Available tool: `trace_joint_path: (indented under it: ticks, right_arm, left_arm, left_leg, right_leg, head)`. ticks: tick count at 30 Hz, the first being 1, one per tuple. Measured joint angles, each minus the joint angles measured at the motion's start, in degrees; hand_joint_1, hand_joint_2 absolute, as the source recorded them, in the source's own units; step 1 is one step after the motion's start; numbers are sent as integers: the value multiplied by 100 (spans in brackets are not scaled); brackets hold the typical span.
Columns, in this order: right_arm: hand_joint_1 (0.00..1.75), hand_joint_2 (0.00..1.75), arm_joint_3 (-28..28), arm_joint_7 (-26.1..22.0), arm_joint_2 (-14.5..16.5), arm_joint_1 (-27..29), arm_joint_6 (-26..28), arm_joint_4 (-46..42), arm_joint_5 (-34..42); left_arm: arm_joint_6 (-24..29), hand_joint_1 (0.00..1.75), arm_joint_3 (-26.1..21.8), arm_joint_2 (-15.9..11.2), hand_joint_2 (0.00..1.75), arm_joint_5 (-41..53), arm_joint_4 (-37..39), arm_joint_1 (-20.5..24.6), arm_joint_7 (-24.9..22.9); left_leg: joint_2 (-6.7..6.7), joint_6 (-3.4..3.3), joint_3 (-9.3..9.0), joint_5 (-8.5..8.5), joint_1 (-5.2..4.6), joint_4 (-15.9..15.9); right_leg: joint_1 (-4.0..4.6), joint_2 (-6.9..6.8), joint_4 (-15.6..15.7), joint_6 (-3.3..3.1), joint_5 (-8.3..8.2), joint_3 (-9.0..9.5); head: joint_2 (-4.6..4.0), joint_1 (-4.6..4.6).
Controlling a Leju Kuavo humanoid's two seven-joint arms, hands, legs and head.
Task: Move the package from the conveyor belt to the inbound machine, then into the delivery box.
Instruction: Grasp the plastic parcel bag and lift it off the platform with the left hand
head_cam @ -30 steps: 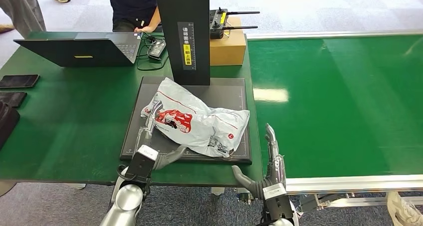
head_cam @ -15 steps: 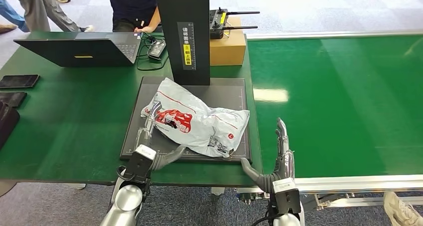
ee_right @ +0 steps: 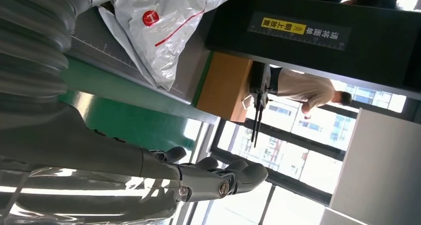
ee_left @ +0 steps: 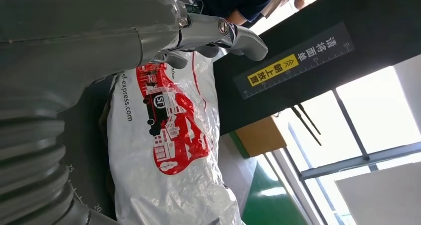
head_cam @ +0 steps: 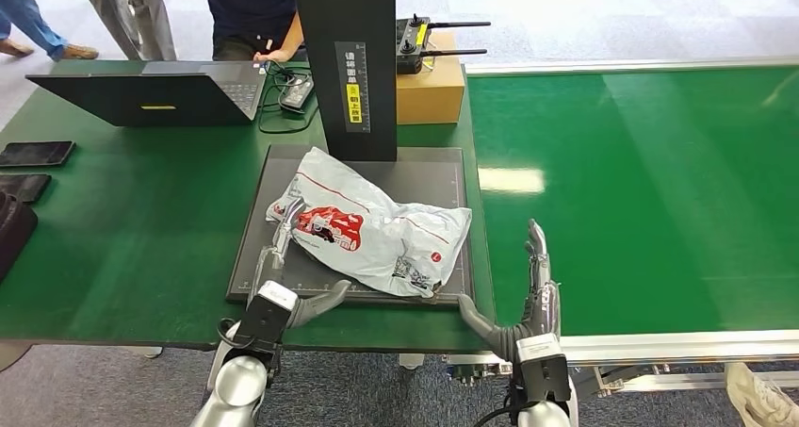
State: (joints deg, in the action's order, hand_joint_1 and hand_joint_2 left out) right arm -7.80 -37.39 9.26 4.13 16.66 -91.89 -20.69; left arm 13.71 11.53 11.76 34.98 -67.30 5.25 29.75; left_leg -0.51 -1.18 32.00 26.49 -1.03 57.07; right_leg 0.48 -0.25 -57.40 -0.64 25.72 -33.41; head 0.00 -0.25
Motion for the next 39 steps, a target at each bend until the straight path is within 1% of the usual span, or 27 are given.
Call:
trace_joint_path:
  ticks: [12, 16, 20, 24, 32, 39]
  right_arm:
    - [0, 175, 102, -1, 52, 22, 20, -50, -8]
    - [0, 175, 119, -5, 68, 25, 25, -50, -4]
    - [0, 175, 130, -36, 70, 29, -30, -50, 20]
    - [0, 175, 147, -49, 71, 43, -149, -50, 25]
    - [0, 175, 175, -70, 71, 54, -279, -42, 109]
    - [0, 175, 182, -80, 68, 26, -372, -22, 219]
  left_arm:
    - [4, 0, -41, 1, 175, 105, -24, 17, -29]
    - [115, 0, -37, -2, 175, 449, -24, 84, -82]
    - [196, 0, 1, -30, 175, 894, -22, 258, -134]
    - [243, 0, 119, -99, 175, 1291, -1, 433, -235]
    - [272, 0, 270, -291, 175, 1772, 63, 701, -484]
    - [304, 0, 332, -486, 175, 1995, 118, 874, -640]
  left_leg:
    - [0, 0, 1, 0, 0, 0]
    - [0, 0, 0, 0, 0, 0]
    - [0, 0, 0, 0, 0, 0]
    - [0, 0, 0, -1, 0, 0]
    - [0, 1, 1, 0, 0, 0]
    - [0, 1, 1, -1, 0, 0]
  right_leg:
    - [0, 0, 0, 0, 0, -1]
    - [0, 0, 0, 0, 0, -1]
    - [0, 0, 0, 0, 0, 0]
    - [0, 0, 0, 0, 0, 0]
    - [0, 0, 0, 0, 0, -1]
    - [1, 0, 0, 0, 0, 0]
  head:
    - [0, 0]
    - [0, 0]
    - [0, -1]
    - [0, 0]
    - [0, 1]
    - [0, 0]
